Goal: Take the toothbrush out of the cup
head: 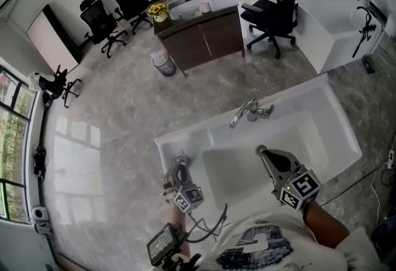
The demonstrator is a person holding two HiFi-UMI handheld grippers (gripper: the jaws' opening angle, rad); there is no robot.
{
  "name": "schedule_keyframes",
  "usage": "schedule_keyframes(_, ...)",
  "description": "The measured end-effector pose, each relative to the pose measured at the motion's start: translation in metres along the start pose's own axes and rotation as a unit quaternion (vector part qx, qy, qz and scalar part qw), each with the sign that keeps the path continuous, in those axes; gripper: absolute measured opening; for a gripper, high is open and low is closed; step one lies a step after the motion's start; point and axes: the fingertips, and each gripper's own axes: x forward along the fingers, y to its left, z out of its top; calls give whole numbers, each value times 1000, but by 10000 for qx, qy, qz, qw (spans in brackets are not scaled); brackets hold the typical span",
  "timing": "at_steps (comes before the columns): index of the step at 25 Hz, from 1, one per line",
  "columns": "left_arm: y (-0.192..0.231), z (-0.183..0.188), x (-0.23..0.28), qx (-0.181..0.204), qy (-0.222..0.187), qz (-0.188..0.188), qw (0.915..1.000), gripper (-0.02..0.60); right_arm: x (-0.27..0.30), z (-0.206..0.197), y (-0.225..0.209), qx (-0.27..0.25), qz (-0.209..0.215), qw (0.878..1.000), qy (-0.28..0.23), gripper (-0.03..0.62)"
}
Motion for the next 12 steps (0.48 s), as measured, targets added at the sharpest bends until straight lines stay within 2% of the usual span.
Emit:
schedule_keyframes(2, 17, 11, -13, -630, -109, 76, 9979, 41, 0, -1, 1, 69, 31, 10000, -14, 0)
schedule_keyframes(5, 40, 32, -32, -1542, -420, 179, 9870, 41, 0, -3, 3, 163, 95, 9998, -22, 0)
schedule_keyframes(9, 66, 71, -57, -2319, -778, 199, 9694, 41, 1, -5, 6, 272, 203, 9994, -36, 0)
schedule_keyframes(12, 81, 99, -72, -2860, -978, 133, 9531, 41, 0, -5, 5, 295, 299, 9991, -37, 0)
